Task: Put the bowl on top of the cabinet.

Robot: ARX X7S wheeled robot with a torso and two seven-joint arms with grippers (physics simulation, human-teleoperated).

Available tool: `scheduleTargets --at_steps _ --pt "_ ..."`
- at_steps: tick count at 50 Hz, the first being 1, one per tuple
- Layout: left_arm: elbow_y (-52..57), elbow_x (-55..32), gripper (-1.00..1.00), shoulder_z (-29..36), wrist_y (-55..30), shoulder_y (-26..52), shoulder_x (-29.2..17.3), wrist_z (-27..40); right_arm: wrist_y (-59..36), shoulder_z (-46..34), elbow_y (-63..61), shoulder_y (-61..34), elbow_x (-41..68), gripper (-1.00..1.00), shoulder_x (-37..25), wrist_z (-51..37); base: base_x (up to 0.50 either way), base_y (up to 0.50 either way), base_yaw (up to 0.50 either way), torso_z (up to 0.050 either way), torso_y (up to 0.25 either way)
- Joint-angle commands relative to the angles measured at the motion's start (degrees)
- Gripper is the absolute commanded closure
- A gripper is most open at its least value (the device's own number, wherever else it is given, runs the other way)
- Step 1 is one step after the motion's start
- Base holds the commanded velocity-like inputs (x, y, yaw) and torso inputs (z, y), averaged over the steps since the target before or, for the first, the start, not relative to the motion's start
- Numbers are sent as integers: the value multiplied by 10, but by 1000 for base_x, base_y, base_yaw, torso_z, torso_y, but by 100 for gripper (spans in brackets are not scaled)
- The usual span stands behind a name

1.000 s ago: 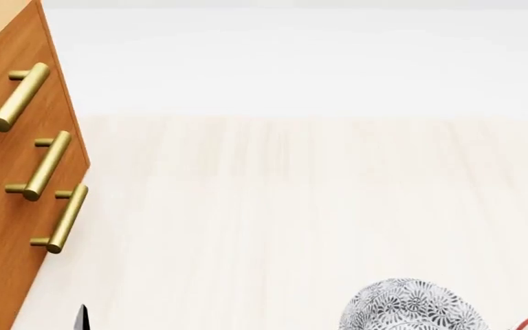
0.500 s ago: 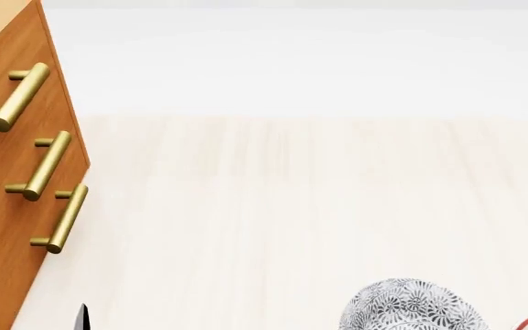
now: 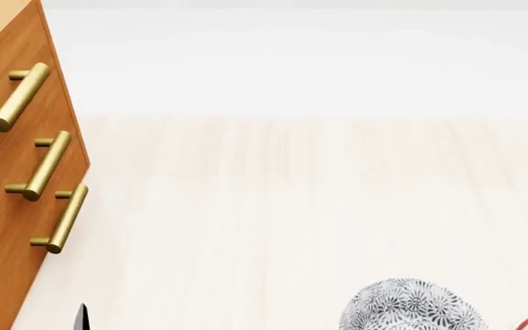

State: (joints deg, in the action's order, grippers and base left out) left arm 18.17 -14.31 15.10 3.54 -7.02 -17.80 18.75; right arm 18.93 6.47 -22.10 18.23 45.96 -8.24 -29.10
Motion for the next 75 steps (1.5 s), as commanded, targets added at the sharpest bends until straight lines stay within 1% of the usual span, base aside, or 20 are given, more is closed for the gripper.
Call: scheduleTargets --at_steps 1,9,13,16,37,64,75 --pt "0 -1 -100 1 1 1 -2 2 7 2 16 -5 21 -100 0 -1 0 0 0 0 0" --pt "-1 -1 -100 3 1 1 -3 3 -3 -5 27 -14 31 -100 -10 2 0 0 0 0 0" --pt "-3 -1 -100 4 1 2 -3 4 -2 -5 35 -16 58 -100 -13 17 0 0 0 0 0" --pt "-2 -3 -100 4 1 2 -3 4 -2 -2 36 -16 53 -100 -10 1 0 0 0 0 0" --pt "-3 -4 -100 7 3 3 -6 8 -32 -13 78 -43 123 -100 -29 14 0 0 0 0 0" --pt "-5 -6 -100 12 5 4 -9 11 -59 -29 99 -60 153 -100 -46 14 0 0 0 0 0" --pt "-5 -7 -100 15 6 5 -10 12 -83 -42 123 -79 186 -100 -57 32 0 0 0 0 0"
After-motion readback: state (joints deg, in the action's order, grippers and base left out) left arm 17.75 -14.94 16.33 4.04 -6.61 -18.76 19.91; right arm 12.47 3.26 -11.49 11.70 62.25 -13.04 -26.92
